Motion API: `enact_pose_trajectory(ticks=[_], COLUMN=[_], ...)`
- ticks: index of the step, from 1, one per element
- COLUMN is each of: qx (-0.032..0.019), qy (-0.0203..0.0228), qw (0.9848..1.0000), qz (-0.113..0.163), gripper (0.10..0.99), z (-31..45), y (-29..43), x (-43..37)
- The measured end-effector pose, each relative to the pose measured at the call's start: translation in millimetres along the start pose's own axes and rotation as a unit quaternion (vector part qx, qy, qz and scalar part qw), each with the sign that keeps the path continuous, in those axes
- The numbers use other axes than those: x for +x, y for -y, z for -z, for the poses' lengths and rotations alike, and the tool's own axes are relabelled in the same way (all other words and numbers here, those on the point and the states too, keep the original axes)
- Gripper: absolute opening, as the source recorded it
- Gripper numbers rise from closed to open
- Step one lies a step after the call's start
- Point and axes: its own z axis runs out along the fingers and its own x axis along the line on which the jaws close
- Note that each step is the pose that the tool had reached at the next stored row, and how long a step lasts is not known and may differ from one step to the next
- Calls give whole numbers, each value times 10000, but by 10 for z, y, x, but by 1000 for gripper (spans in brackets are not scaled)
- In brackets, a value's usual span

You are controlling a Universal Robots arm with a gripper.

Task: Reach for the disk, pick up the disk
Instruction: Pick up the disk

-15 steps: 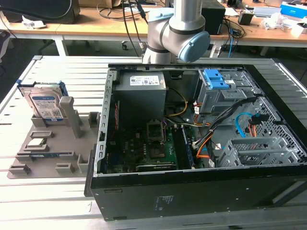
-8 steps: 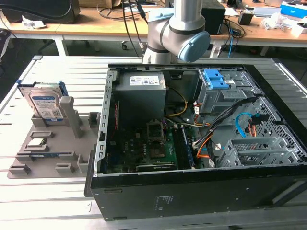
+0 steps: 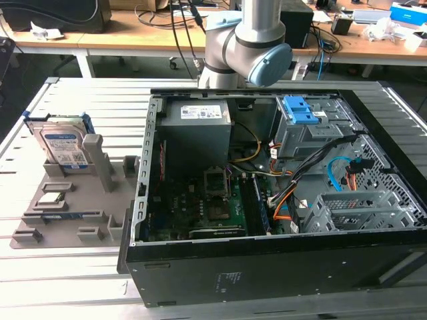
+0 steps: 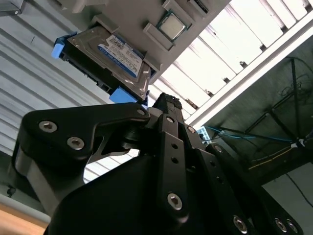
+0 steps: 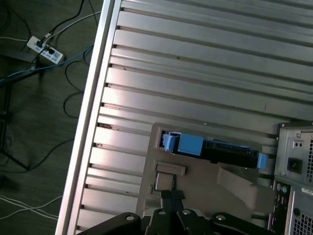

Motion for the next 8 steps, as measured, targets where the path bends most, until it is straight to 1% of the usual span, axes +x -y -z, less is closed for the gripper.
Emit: enact_pose_trajectory(ticks=[3, 8], qx=[-5, -14], qy=[-11, -27], qw=[9997, 9982], qz=[242, 597], gripper=[106, 106], z=[0, 0], y=[0, 0], x=[0, 0])
